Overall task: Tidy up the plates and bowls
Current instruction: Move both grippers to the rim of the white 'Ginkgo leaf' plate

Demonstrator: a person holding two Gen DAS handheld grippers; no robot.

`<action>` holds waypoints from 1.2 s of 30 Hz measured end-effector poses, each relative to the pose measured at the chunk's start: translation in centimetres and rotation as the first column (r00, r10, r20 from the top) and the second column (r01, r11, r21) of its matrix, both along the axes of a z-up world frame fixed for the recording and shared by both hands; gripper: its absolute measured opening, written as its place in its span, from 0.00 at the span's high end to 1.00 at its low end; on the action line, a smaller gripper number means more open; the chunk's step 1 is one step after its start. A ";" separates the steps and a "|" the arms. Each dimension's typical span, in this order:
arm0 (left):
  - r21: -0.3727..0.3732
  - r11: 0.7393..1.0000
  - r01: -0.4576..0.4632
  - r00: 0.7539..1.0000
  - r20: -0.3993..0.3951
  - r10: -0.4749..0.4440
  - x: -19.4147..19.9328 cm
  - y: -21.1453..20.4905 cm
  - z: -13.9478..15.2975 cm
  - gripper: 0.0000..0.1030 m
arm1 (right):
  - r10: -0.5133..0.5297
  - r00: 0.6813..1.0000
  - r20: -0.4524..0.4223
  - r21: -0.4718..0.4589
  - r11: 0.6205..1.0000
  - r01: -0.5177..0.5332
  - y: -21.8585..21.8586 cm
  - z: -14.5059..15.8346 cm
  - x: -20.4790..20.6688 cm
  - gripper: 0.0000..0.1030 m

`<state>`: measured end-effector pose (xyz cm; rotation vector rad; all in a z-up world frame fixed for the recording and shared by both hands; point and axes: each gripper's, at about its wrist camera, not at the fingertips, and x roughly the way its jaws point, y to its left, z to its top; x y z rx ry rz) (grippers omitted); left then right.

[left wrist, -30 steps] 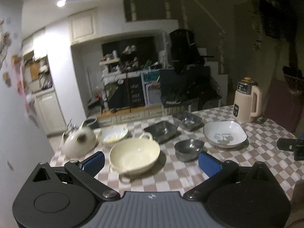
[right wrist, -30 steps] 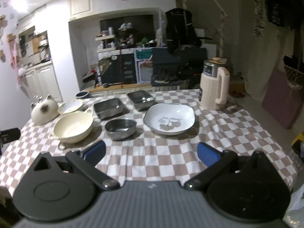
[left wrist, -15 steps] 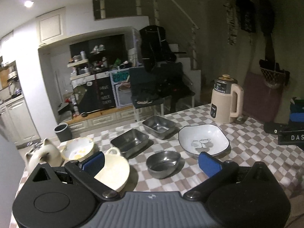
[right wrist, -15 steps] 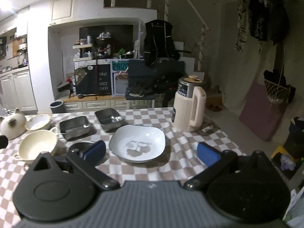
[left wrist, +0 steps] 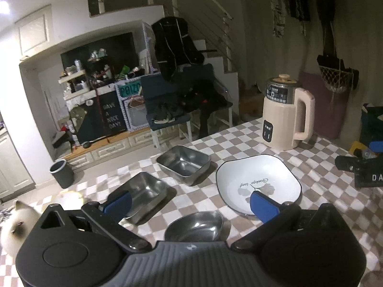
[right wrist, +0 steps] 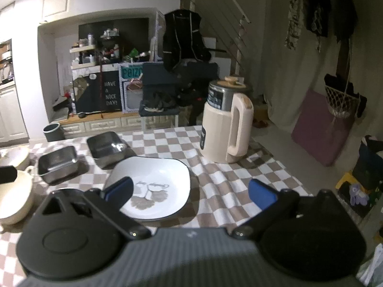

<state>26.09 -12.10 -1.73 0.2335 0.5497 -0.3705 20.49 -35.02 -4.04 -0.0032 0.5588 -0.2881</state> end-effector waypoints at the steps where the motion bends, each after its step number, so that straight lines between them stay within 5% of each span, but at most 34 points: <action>1: -0.010 1.000 0.011 1.000 -0.008 -0.011 0.6 -0.3 -0.3 0.00 | -0.003 1.000 -0.006 0.005 1.000 0.003 -0.4 -0.4 0.6 0.00; 16: -0.001 1.000 0.010 0.984 -0.180 -0.010 11.5 -5.2 -6.8 0.00 | -0.073 0.996 -0.052 0.109 0.991 0.078 -5.7 -6.9 8.9 0.00; 25: -0.007 0.999 -0.044 0.947 -0.319 0.039 17.2 -6.6 -10.4 0.00 | -0.006 0.996 -0.090 0.186 0.982 0.023 -7.4 -10.0 12.3 0.00; 30: 0.010 1.000 0.013 0.949 -0.314 -0.009 18.2 -7.1 -11.7 0.00 | 0.024 0.994 -0.104 0.206 0.979 -0.002 -7.7 -11.2 14.1 0.00; 36: -0.116 0.992 0.044 0.917 -0.389 -0.087 19.4 -6.3 -12.6 0.01 | 0.046 0.993 -0.106 0.372 0.928 -0.004 -9.6 -12.1 15.2 0.02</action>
